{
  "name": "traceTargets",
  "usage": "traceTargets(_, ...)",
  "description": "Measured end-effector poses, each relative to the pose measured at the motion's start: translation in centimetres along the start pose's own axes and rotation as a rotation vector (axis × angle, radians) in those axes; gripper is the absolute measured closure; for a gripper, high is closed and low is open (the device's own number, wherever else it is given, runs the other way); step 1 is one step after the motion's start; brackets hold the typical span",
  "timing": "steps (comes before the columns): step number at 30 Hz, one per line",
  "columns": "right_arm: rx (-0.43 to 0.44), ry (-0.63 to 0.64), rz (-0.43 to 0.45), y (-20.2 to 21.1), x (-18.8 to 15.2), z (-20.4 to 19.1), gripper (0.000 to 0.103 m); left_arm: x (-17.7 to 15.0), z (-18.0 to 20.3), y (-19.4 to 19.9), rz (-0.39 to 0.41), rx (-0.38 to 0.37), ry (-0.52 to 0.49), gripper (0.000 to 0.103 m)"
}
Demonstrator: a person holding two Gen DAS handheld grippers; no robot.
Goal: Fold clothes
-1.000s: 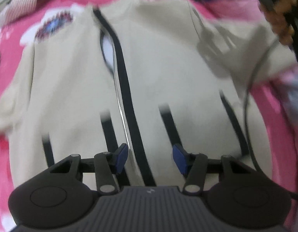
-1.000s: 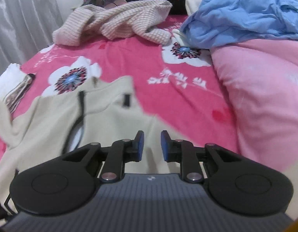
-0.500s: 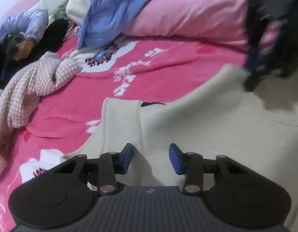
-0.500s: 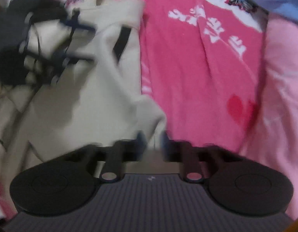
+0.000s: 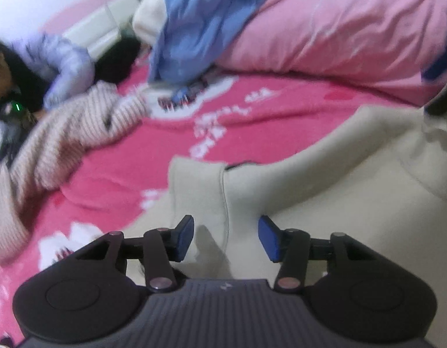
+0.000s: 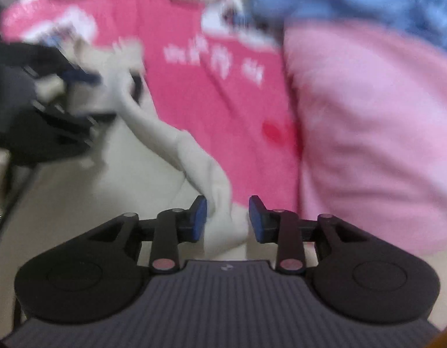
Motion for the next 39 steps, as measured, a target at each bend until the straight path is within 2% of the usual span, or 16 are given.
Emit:
traceTargets(3,0.012,0.077,0.094,3.5,1.3,-0.9,0.073,0.5,0.0,-0.5,0.011,0.020,-0.025,0.052)
traceTargets(4,0.031,0.095,0.111,3.5,2.0,-1.2,0.073,0.7,-0.1,-0.7,0.015,0.027,-0.033,0.052)
traceTargets(8,0.076,0.174,0.154,1.7,4.0,-4.1,0.084,1.1,0.1,-1.7,0.026,0.056,-0.056,0.051)
traceTargets(11,0.127,0.183,0.100,-1.7,3.6,-5.8,0.090,1.3,0.3,-2.3,0.043,0.084,-0.058,0.051)
traceTargets(14,0.007,0.193,0.005,-6.3,1.9,-4.6,0.097,1.8,0.2,-2.1,0.080,0.119,-0.056,0.050)
traceTargets(17,-0.005,0.053,0.023,-4.6,2.2,-2.5,0.098,2.2,-0.6,-1.9,0.108,0.143,-0.025,0.047)
traceTargets(18,-0.013,0.045,0.033,-3.7,2.3,-2.2,0.097,2.2,-0.7,-2.3,0.097,0.138,-0.014,0.047)
traceTargets(19,0.003,0.033,0.045,-2.7,2.4,-2.1,0.096,2.1,-0.7,-2.7,0.089,0.135,-0.007,0.046)
traceTargets(22,0.150,-0.045,0.107,-0.4,3.7,-1.8,0.094,1.9,-0.1,-3.5,0.100,0.155,-0.028,0.045)
traceTargets(26,0.218,-0.069,0.130,-1.7,6.4,-1.1,0.090,1.6,0.4,-3.6,0.130,0.176,-0.044,0.045)
traceTargets(28,0.260,-0.036,0.133,-2.5,7.3,-1.6,0.090,1.6,0.3,-3.5,0.134,0.176,-0.041,0.044)
traceTargets(30,0.307,0.055,0.128,-3.4,7.3,-2.9,0.090,1.6,0.2,-3.6,0.134,0.171,-0.035,0.042)
traceTargets(31,0.255,0.095,0.092,-5.0,6.6,-3.2,0.093,1.6,0.0,-3.6,0.128,0.162,-0.023,0.040)
traceTargets(33,0.054,0.164,0.003,-8.6,4.2,-3.0,0.091,1.8,-0.4,-3.8,0.102,0.127,0.025,0.040)
traceTargets(34,0.013,0.161,0.003,-9.4,3.5,-2.7,0.091,1.9,-0.7,-3.9,0.087,0.107,0.052,0.040)
traceTargets(39,0.035,-0.039,0.097,-7.0,3.8,-1.5,0.091,2.3,-2.5,-3.3,0.029,0.001,0.180,0.039)
Point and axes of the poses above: each gripper's, at about its wrist camera, not at the fingertips, and y roughly against the way its jaws point, z to its right, x to its top, the point moved 10 cm from there along -y, roughly the way its jaws point, and after that the axes turned 9 degrees about -z, right-handed, at the moved point
